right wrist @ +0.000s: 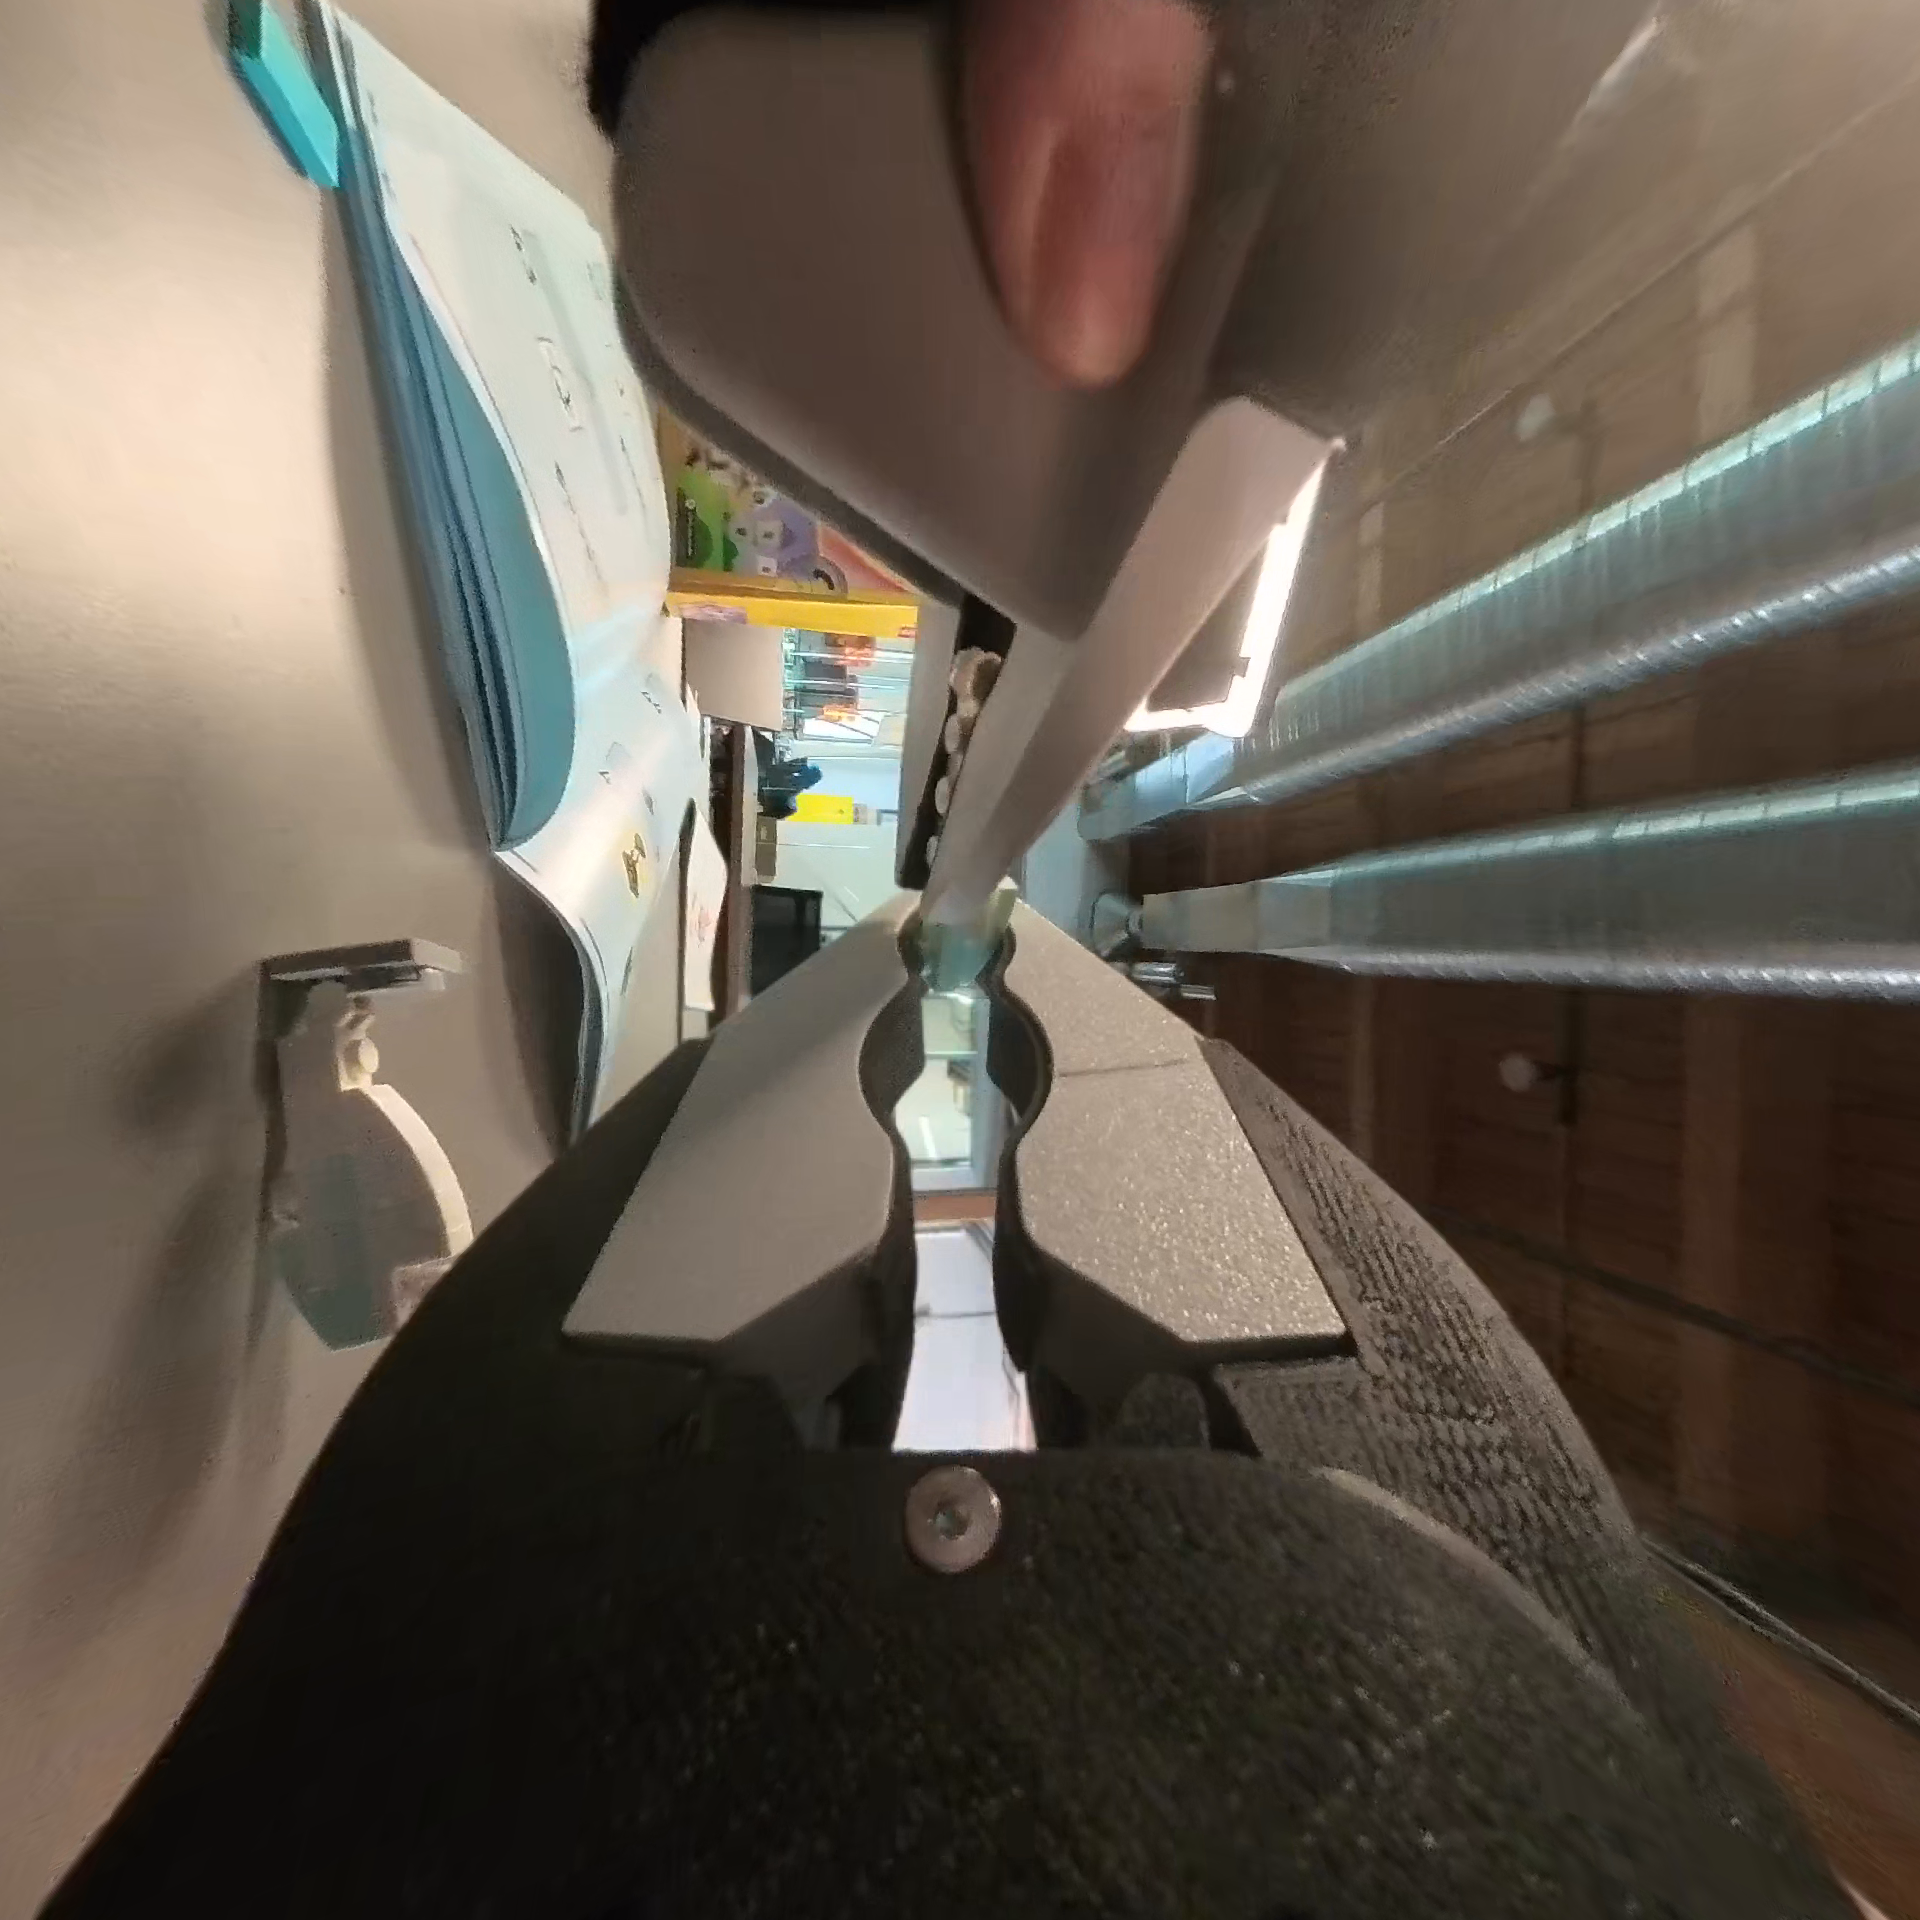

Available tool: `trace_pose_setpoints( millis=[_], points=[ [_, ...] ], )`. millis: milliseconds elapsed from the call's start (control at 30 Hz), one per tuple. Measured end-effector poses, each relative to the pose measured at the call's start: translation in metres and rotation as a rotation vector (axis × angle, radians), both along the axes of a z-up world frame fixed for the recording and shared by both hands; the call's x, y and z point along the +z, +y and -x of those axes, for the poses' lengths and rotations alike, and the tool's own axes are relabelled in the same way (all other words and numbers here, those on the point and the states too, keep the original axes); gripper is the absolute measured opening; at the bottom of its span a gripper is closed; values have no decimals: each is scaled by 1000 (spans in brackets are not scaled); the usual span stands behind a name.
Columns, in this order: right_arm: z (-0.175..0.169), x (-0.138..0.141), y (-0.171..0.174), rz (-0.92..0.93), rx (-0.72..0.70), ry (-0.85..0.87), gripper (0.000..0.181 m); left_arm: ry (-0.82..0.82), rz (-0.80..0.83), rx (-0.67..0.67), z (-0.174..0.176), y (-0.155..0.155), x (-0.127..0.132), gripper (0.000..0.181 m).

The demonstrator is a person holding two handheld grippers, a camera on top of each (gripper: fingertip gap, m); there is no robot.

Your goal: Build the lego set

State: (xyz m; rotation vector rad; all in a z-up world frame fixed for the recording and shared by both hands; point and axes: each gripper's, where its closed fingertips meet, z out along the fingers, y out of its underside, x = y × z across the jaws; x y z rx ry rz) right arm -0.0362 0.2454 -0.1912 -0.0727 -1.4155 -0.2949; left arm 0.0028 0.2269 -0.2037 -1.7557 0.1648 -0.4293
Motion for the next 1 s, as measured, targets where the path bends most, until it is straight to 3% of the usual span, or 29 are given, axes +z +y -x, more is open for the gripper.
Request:
trace_pose_setpoints(
  millis=[33,400,700,1000],
  points=[
    [0,-1,0,3,-2,-6,6,-1,-1,0,0,0,0,7],
    [-2,0,-1,-28,-2,2,15,-16,-12,-1,1,-1,3,7],
    [-5,1,-10,79,71,-12,31,-17,-31,-7,1,-2,7,7],
    [-5,-2,-7,102,62,-33,30,5,-15,10,4,-2,4,7]
  ],
)
